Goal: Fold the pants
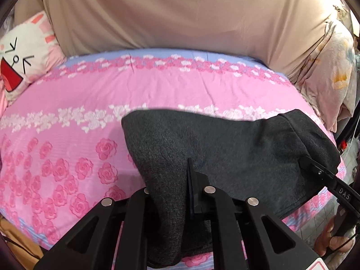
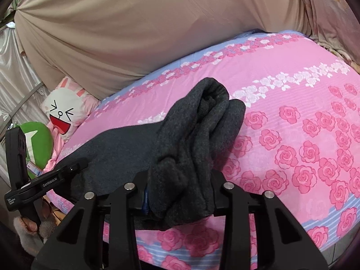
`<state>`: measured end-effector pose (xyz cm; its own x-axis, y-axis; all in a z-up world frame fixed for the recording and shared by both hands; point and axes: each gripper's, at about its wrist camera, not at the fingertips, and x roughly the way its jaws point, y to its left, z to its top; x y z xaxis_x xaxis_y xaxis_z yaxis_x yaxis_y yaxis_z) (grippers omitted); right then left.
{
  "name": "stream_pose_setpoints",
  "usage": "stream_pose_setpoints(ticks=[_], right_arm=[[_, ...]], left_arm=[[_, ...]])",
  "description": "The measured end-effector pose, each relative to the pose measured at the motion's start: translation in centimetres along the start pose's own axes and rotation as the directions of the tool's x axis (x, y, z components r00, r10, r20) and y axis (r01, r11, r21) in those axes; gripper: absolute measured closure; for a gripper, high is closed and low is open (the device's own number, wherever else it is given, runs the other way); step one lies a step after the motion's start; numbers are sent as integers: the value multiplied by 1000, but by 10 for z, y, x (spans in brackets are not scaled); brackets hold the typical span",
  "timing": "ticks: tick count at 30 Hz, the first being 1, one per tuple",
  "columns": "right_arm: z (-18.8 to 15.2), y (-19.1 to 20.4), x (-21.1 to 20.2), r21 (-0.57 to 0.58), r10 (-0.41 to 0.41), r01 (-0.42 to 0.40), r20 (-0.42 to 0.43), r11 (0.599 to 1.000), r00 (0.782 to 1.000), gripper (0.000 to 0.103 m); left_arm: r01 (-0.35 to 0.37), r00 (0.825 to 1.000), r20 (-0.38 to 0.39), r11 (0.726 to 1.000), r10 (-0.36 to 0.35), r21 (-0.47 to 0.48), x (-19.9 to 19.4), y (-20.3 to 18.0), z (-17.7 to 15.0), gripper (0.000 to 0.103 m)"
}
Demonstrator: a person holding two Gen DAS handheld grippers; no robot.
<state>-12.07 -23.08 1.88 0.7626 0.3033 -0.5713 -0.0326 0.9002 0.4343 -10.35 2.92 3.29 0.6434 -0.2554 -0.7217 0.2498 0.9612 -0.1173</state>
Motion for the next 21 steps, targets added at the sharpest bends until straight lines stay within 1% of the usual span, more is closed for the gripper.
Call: stream_pose_setpoints(ticks=[4,6,8,10,12,15,16,17,18,19,21], right_arm=[[8,18,-20,-33,35,-33,48,999,998,69],[16,27,-33,-60,50,-45,84,997,995,69],[24,35,-43,-82,62,-53,117,995,991,69],[36,44,-57,-111,75,-57,170,992,983,69],[52,54,-72,-145,92,-60,231,988,968,69],[76,67,-86,-184,121,-66,306,981,944,69],[82,69,-89,-192,129,-69,324,979,937,69],[92,74,-94,-205,141,-71,350,976,926,69],[99,77,-97,-215,147,-69,370,974,917,69],[108,82,-100,-226,155,-67,395,972,905,69],[125,90,-105,-248,171,-66,434,966,885,69]], left_arm=[[19,998,67,1000,-21,19,-29,-7,12,97],[29,993,111,999,-32,30,-45,-10,19,97],[30,985,169,998,-38,47,-65,-12,30,97],[29,973,226,998,-42,61,-84,-13,41,97],[28,957,286,997,-47,72,-102,-14,52,97],[12,925,376,995,-47,94,-126,-17,73,97],[5,912,407,995,-46,102,-134,-18,82,97],[1,902,430,994,-46,106,-139,-19,89,96],[-4,886,461,994,-49,113,-147,-20,98,96],[-8,875,481,993,-50,118,-151,-20,105,96],[-16,846,530,992,-54,127,-162,-21,123,96]])
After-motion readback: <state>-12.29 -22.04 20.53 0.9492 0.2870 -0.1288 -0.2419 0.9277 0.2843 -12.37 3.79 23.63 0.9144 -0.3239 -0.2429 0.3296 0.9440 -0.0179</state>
